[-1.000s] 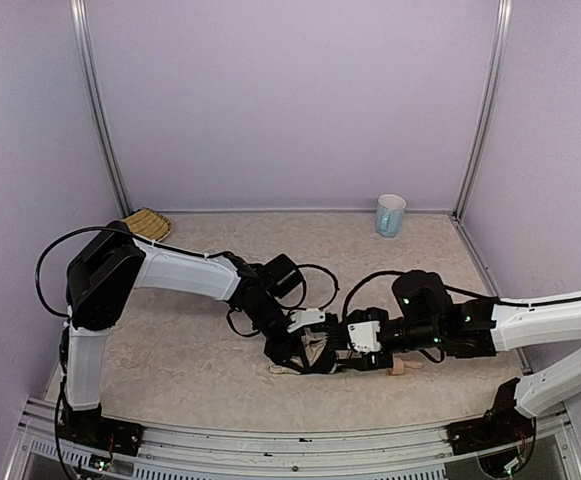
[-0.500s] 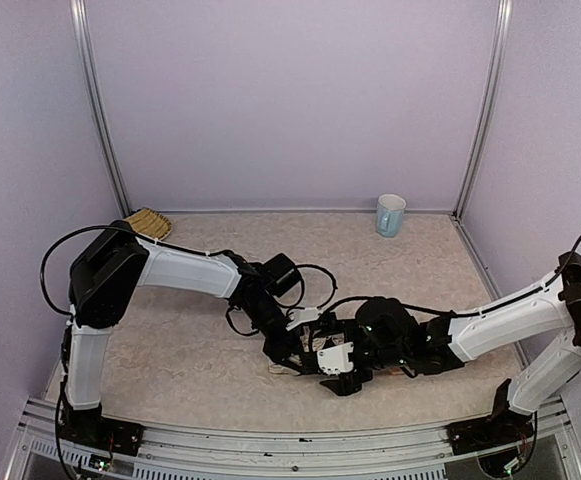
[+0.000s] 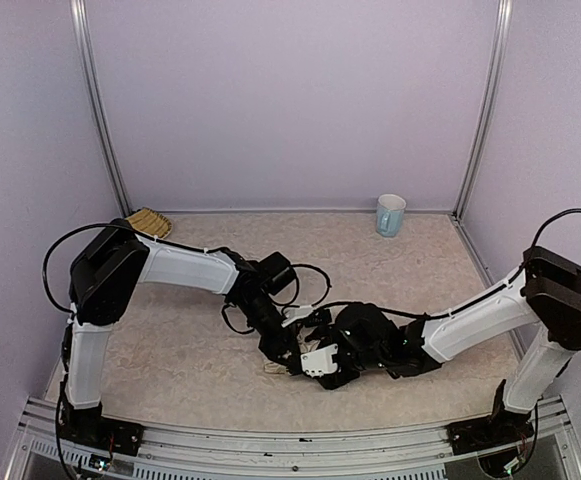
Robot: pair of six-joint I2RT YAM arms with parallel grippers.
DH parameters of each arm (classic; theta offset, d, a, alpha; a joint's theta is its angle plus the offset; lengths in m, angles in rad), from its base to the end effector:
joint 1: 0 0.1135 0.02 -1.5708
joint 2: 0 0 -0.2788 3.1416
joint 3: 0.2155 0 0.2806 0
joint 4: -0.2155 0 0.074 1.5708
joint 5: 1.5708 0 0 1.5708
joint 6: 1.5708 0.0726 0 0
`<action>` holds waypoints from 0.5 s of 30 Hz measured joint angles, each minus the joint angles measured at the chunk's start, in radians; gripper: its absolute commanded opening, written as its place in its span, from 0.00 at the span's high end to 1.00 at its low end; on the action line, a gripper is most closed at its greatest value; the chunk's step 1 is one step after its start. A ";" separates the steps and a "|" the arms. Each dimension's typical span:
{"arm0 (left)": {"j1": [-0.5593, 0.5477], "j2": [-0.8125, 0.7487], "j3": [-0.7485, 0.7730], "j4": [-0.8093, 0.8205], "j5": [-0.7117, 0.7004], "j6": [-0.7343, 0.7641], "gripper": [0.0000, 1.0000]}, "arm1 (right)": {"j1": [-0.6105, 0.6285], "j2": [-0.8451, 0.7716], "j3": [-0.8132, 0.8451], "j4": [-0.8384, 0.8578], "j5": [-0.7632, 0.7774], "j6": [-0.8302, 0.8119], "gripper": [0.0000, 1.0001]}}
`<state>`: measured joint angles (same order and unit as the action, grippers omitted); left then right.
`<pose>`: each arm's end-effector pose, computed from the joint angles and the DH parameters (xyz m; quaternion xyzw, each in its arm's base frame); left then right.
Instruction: Put away the umbrella
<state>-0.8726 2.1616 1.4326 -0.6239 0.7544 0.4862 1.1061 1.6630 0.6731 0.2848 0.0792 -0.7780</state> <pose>0.2494 -0.3745 0.0833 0.6118 0.6938 -0.3787 0.0289 0.1655 0.3172 0.1000 -0.7238 0.5469 0.0330 0.4194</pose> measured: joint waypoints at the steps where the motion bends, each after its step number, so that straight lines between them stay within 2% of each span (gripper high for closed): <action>1: -0.001 0.000 0.000 -0.003 0.001 0.010 1.00 | 0.000 0.021 0.015 0.002 0.001 -0.002 0.46; 2: -0.002 0.001 0.003 -0.008 0.000 0.015 1.00 | 0.000 0.041 0.034 -0.006 0.000 -0.001 0.56; 4: 0.000 0.000 0.006 -0.020 -0.004 0.019 0.98 | 0.004 0.063 0.055 -0.034 0.006 0.009 0.65; 6: 0.006 -0.001 0.008 -0.028 -0.006 0.016 0.88 | 0.006 0.071 0.063 -0.037 0.018 0.012 0.74; 8: 0.013 -0.004 0.008 -0.026 -0.006 0.013 0.71 | 0.006 0.075 0.069 -0.038 0.024 0.007 0.82; 9: 0.014 -0.008 0.006 -0.019 -0.007 0.008 0.57 | 0.006 0.075 0.070 -0.039 0.024 0.003 0.88; 11: 0.014 -0.021 -0.010 0.005 -0.016 -0.005 0.06 | 0.006 0.075 0.071 -0.041 0.024 -0.002 0.96; 12: 0.013 -0.031 -0.024 0.023 -0.025 -0.011 0.02 | 0.006 0.075 0.071 -0.042 0.025 -0.005 0.99; 15: 0.006 -0.092 -0.076 0.056 -0.051 -0.006 0.01 | 0.004 0.074 0.073 -0.048 0.029 -0.021 1.00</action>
<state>-0.8665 2.0693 1.3563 -0.5678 0.7033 0.4797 1.1103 1.7374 0.7460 0.2363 0.1085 -0.7990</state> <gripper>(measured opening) 0.943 0.376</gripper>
